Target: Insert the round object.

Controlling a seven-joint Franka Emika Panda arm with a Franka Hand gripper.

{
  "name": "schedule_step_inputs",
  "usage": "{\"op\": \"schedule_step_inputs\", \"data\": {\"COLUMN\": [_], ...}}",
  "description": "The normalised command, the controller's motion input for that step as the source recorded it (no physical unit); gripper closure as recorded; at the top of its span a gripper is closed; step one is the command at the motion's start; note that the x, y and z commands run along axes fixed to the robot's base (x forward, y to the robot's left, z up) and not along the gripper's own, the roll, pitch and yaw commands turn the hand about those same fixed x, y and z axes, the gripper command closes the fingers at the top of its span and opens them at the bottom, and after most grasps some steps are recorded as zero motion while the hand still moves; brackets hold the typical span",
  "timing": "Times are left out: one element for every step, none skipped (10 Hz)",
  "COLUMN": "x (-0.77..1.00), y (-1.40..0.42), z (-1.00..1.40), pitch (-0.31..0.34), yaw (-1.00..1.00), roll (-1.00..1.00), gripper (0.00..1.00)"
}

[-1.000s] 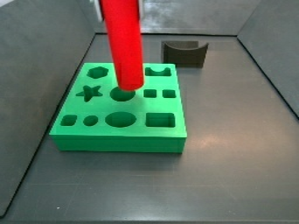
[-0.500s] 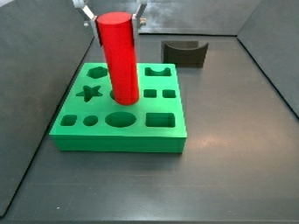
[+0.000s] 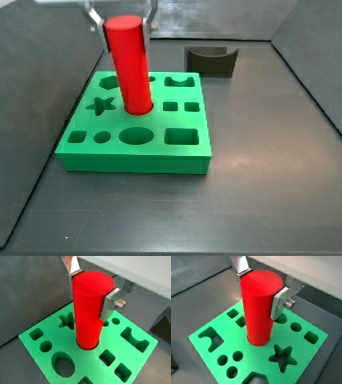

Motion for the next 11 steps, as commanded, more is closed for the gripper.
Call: {"op": "schedule_step_inputs", "data": {"x": [0.03, 0.0, 0.0, 0.0, 0.1, 0.37, 0.5, 0.47, 0.05, 0.0, 0.0], "y": [0.02, 0.05, 0.05, 0.03, 0.06, 0.06, 0.04, 0.01, 0.0, 0.03, 0.0], "z": [-0.41, -0.41, -0.38, -0.35, -0.35, -0.33, -0.33, -0.24, -0.08, 0.0, 0.0], "pitch": [0.0, 0.0, 0.0, 0.0, 0.0, 0.006, 0.0, 0.0, 0.0, -0.026, 0.0], "yaw": [0.05, 0.05, 0.08, 0.09, 0.13, 0.13, 0.08, 0.0, 0.0, 0.0, 0.0], "roll": [0.0, 0.01, 0.08, 0.12, 0.15, 0.14, 0.06, 0.01, 0.0, -0.05, 0.0], "gripper": [1.0, 1.0, 1.0, 1.0, 1.0, 1.0, 1.0, 1.0, 1.0, 1.0, 1.0]}}
